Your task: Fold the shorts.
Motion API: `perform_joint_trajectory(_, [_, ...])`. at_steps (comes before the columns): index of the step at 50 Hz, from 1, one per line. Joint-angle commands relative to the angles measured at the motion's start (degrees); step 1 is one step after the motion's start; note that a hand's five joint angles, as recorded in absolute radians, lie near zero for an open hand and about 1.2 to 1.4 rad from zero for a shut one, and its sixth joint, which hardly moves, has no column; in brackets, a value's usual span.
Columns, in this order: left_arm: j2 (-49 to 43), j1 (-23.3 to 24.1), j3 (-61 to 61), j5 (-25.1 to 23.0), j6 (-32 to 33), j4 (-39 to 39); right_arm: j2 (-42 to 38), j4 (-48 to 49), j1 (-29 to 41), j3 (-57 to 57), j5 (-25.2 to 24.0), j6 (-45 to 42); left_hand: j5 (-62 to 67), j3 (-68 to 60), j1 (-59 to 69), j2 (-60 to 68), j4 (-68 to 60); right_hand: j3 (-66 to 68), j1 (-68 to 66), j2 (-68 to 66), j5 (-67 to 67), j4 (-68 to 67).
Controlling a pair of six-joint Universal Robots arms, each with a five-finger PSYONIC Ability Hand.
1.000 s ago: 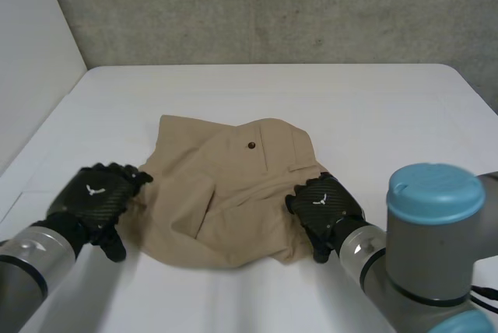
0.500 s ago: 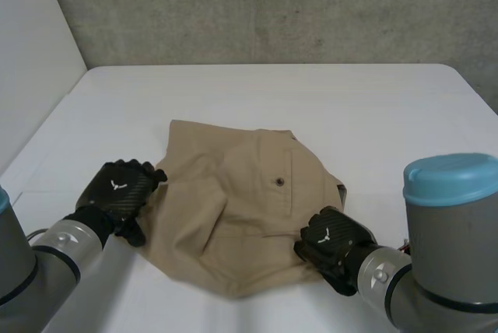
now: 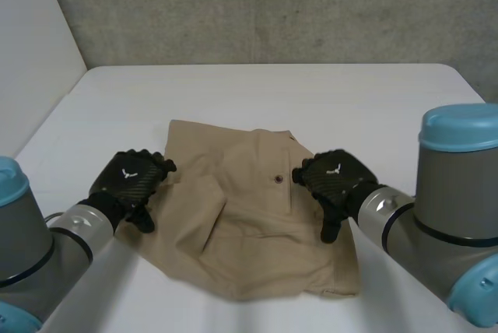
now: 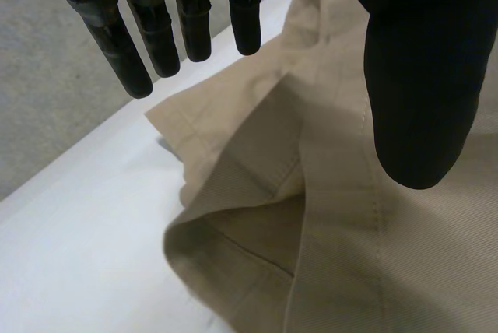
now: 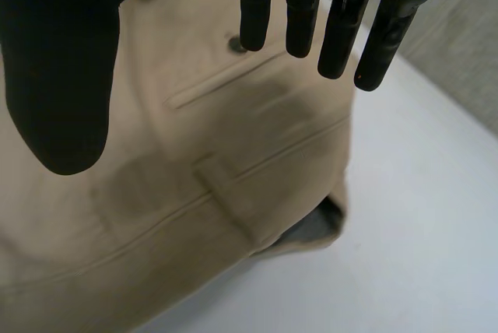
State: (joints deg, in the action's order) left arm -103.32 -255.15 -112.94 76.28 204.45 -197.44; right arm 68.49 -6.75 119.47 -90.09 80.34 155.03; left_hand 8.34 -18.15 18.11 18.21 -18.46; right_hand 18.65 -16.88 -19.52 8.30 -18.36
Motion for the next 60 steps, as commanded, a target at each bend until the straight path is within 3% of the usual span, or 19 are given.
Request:
perform_joint_trajectory(1, [-4.69,0.01,2.01,-1.92,0.33,0.21,-3.27,-0.28,0.06,-0.43,-0.44,2.29,8.19,-8.37,8.41,8.31,-8.06,0.52,-2.28,0.35,0.86,-0.80])
perform_joint_trajectory(12, [-7.07,0.10,3.07,-1.48,4.46,0.65,-7.67,3.49,0.15,-0.70,-0.18,4.93,35.59,-35.77,35.82,35.72,-35.46,9.25,-11.01,-8.38,9.59,-9.53])
perform_joint_trajectory(15, [-7.16,0.10,3.16,-1.48,4.64,0.65,-8.46,5.60,0.15,-0.70,-0.09,4.93,49.87,-50.06,50.10,50.00,-49.74,31.40,-33.17,-30.54,31.75,-31.69])
perform_joint_trajectory(16, [-7.07,0.18,3.16,-1.40,4.64,0.65,-8.38,6.30,0.15,-0.70,-0.01,4.85,54.41,-54.59,54.63,54.53,-54.28,55.45,-57.21,-54.58,55.79,-55.74])
perform_joint_trajectory(17, [-7.07,0.36,3.16,-1.31,4.64,0.74,-8.20,6.66,0.06,-0.70,0.08,4.93,61.59,-61.78,61.82,61.72,-61.47,61.30,-63.06,-60.43,61.64,-61.58])
perform_joint_trajectory(23, [-3.31,1.68,5.27,0.62,4.81,0.91,-5.48,7.19,-0.46,0.18,-0.01,4.23,61.66,-61.85,61.89,61.79,-61.54,61.35,-63.12,-60.48,61.70,-61.64])
perform_joint_trajectory(29, [11.88,2.20,8.95,4.75,3.94,1.35,5.23,6.84,-0.64,3.77,-0.27,4.67,61.66,-61.85,61.89,61.79,-61.54,61.35,-63.12,-60.48,61.70,-61.64])
perform_joint_trajectory(37, [26.04,2.03,12.39,4.93,-1.50,3.28,14.03,3.59,-0.73,10.10,-0.27,4.32,61.66,-61.85,61.89,61.79,-61.54,61.35,-63.12,-60.48,61.70,-61.64])
perform_joint_trajectory(51, [30.54,1.77,13.09,5.72,-3.18,12.07,16.76,-5.55,-2.05,20.91,-0.45,4.14,61.66,-61.85,61.89,61.79,-61.54,61.35,-63.12,-60.48,61.70,-61.64])
perform_joint_trajectory(60, [36.07,2.47,21.07,8.89,-9.85,13.48,22.38,-8.10,-1.96,30.93,-0.09,4.23,61.66,-61.85,61.89,61.79,-61.54,61.35,-63.12,-60.48,61.70,-61.64])
